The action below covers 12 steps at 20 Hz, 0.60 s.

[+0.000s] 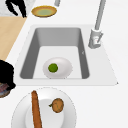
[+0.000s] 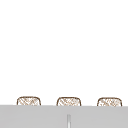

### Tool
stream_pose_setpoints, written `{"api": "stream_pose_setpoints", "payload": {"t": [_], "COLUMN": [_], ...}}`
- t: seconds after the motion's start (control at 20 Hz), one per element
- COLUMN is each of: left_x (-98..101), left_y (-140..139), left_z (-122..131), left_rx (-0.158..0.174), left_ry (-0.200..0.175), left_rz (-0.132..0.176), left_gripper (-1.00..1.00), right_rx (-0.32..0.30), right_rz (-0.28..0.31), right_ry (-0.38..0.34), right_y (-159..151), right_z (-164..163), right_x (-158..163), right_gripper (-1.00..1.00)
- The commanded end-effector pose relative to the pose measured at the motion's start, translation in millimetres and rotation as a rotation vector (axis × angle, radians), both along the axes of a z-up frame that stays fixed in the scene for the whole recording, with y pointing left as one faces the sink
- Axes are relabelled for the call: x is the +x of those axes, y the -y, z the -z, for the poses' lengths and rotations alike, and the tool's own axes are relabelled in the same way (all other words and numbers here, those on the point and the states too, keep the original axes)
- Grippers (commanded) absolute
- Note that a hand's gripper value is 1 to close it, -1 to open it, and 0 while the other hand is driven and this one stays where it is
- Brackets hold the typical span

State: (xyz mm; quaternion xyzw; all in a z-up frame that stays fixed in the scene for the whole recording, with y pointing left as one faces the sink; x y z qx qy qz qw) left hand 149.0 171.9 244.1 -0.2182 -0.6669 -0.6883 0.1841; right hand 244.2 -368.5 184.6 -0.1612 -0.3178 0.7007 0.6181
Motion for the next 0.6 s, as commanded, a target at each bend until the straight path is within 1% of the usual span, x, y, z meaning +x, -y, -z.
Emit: {"api": "stream_pose_setpoints", "payload": {"t": [0.0,0.35,0.55], "left_x": [0.0,0.0,0.0], "left_y": [0.0,0.0,0.0], "left_z": [0.0,0.0,0.0], "left_rx": [0.0,0.0,0.0], "left_ry": [0.0,0.0,0.0], "left_rz": [0.0,0.0,0.0], "left_gripper": [0.0,0.0,0.0], "right_rx": [-0.021,-0.028,0.004], "right_rz": [0.0,0.003,-0.001], "right_ry": [0.069,0.09,0.085], "right_y": [-27.0,-73.5,-102.4], "right_z": [-17.9,-45.5,-53.4], "right_x": [9.8,29.8,40.2], "right_gripper": [1.0,1.0,1.0]}}
